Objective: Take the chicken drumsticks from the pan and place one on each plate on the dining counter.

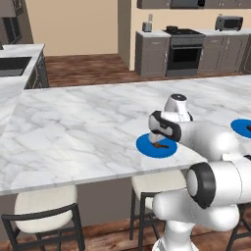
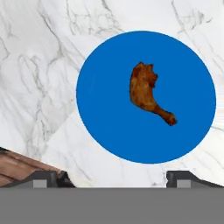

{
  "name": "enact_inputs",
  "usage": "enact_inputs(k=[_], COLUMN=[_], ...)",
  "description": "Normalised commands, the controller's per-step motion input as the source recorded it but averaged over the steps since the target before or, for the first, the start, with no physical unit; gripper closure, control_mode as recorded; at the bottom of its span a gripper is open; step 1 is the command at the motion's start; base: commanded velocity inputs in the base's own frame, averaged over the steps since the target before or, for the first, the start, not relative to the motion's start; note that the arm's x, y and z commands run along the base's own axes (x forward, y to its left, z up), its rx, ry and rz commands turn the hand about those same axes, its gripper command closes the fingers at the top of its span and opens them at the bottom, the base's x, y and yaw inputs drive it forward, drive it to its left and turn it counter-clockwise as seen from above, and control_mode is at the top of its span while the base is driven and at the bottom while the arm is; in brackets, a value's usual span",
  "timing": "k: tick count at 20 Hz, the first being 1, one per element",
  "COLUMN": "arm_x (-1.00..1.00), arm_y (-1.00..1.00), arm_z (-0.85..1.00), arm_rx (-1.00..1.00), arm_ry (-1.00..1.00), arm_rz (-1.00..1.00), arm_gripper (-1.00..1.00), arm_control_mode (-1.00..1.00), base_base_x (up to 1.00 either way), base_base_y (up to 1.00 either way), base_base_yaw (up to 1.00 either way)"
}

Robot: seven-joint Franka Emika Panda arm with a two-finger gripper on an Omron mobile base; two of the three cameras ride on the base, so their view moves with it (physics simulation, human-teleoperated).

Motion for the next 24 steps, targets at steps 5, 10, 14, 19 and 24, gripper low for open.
enact_inputs(k=[5, 10, 14, 19, 24], arm_x=[-0.57, -0.73, -0.71, -0.77, -0.9], arm_y=[0.0, -0.03, -0.1, -0.15, -0.08], arm_z=[0.41, 0.37, 0.16, 0.02, 0.0], arm_rx=[0.0, 0.0, 0.0, 0.0, -0.1], arm_ry=[0.17, 0.09, 0.01, -0.11, -0.48], arm_rz=[-0.15, -0.18, -0.18, -0.16, -0.05], arm_gripper=[-1.0, -1.0, -1.0, -1.0, -1.0], arm_control_mode=[-1.0, -1.0, -1.0, -1.0, -1.0], base_base_x=[0.0, 0.0, 0.0, 0.0, 0.0], base_base_y=[0.0, 0.0, 0.0, 0.0, 0.0], base_base_yaw=[0.0, 0.0, 0.0, 0.0, 0.0])
